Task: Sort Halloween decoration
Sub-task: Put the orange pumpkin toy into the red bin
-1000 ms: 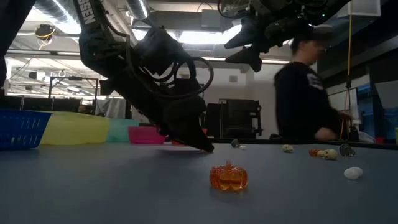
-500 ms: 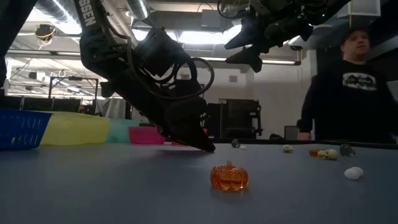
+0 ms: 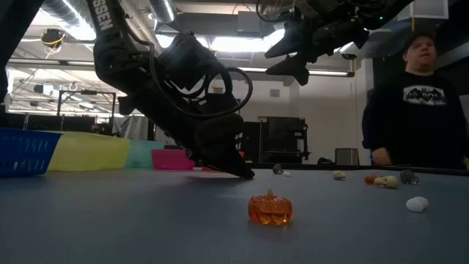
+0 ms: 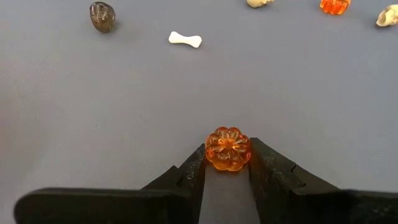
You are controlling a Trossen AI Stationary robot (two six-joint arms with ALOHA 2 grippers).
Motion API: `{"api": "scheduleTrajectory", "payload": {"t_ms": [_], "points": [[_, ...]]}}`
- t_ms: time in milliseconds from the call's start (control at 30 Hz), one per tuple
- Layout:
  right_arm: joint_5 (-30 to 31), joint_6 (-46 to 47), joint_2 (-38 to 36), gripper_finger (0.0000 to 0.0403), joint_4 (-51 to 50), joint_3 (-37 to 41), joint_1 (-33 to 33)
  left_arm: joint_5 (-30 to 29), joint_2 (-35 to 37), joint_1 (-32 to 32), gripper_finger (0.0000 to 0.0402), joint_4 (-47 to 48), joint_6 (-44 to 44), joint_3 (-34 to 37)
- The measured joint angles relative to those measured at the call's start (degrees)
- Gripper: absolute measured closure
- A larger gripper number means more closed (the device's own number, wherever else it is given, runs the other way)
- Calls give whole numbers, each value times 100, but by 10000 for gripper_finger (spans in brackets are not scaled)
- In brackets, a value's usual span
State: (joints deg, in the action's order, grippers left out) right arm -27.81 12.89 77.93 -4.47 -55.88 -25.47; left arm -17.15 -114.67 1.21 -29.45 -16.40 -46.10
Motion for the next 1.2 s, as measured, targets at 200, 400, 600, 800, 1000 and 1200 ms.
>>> {"api": "scheduleTrajectory", "payload": {"t_ms": [200, 400, 600, 800, 1000, 1200], "points": [[-2, 2, 0, 188, 0, 0, 0, -6, -6, 0, 314, -98, 1, 12], [-2, 2, 0, 188, 0, 0, 0, -6, -21, 0, 314, -351, 7, 19], [-3, 2, 0, 188, 0, 0, 0, 1, 55, -3, 315, -464, 17, 23], [-11, 2, 0, 188, -11, 2, 0, -4, 217, 2, 315, -765, 15, 19], [-13, 2, 0, 188, -11, 2, -2, 44, 694, 60, 315, -535, 44, 17], [-12, 2, 0, 188, -13, 2, -2, 417, 1737, 284, 315, 435, 36, 8]]}}
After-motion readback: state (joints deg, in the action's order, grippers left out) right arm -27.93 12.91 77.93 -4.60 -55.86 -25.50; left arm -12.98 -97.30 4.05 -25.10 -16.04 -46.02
